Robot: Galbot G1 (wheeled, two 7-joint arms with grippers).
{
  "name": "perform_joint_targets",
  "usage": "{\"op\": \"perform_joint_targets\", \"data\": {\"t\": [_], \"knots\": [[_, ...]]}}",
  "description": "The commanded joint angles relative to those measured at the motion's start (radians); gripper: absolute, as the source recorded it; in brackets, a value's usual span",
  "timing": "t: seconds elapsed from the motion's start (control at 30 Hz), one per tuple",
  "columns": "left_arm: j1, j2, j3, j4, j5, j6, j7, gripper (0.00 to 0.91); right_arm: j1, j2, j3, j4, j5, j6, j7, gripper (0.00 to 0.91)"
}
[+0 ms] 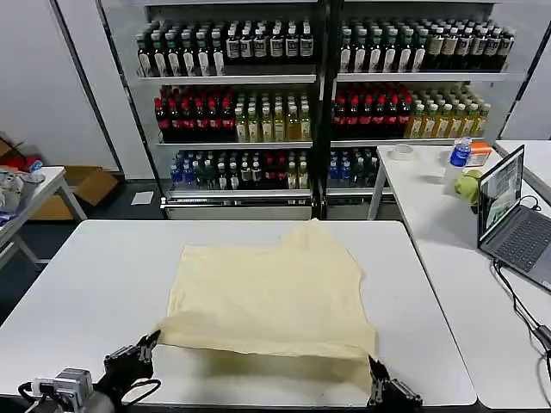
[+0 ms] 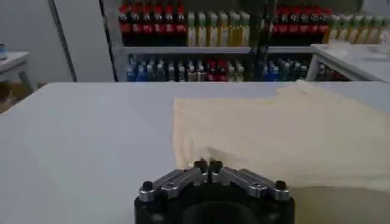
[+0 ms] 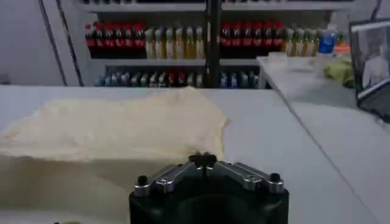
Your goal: Fold and organize the clothes.
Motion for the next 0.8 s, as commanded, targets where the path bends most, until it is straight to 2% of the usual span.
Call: {"op": "perform_joint_targets", "data": {"t": [0.03, 0.47, 0.8], "knots": [[-0.043, 0.005, -0.008, 0.028, -0.009, 0.002, -0.001, 0.01, 0.019, -0.001, 0.031, 0.015, -0.001, 0.019, -0.01, 0.0], [-0.172, 0.033, 0.079, 0.164, 0.026, -0.004, 0.009, 0.01, 0.288, -0.054, -0.008, -0.171, 0.033, 0.0, -0.024, 0.0], [-0.311, 0.042, 0.177, 0.272, 0.073, -0.008, 0.014, 0.01, 0.481, -0.1, -0.08, -0.302, 0.073, -0.074, -0.016, 0.0]]}}
